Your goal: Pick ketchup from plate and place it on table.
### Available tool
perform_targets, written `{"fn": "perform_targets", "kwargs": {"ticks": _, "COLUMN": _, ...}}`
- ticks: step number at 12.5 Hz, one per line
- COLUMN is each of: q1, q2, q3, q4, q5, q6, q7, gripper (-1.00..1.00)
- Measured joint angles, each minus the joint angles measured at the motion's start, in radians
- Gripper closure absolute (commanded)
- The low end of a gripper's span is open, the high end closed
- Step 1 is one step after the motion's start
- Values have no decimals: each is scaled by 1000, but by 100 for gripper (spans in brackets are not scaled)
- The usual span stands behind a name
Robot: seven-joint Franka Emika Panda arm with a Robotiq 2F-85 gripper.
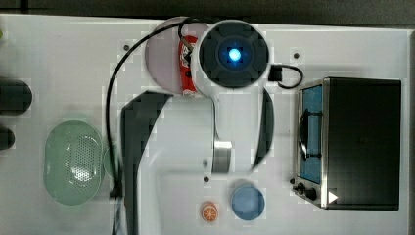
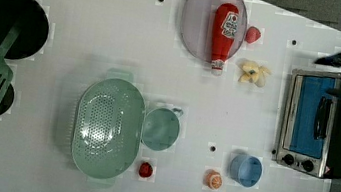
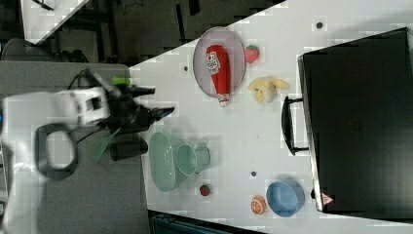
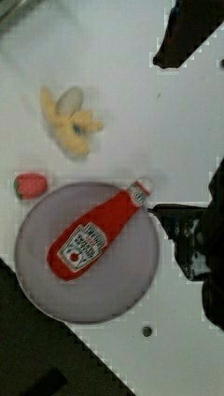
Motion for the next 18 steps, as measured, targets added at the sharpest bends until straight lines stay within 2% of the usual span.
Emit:
{"fn": "perform_targets", "kwargs": {"ticks": 5, "q1": 2, "q2": 270, "q3": 25, "q4": -9, "q5": 1, "q6": 241, "q7": -203, "gripper": -100}}
{"fn": "perform_targets", "kwargs": {"ticks": 8, "q1": 20, "q2": 379, "q3": 26, "q4": -6, "q5": 4, "q6": 381, "q7": -385, "gripper": -100}}
{"fn": "perform_targets", "kwargs": {"ticks": 14, "q1": 41, "q2": 563, "q3": 36, "q4": 137, "q5": -21, "q6": 420, "q7": -510, "gripper": -100}}
{"fn": "perform_targets", "kwargs": {"ticks": 18, "q1": 44, "q2": 616, "q3": 38, "q4": 151, "q5": -119, "q6": 439, "q7": -528, "gripper": -100}}
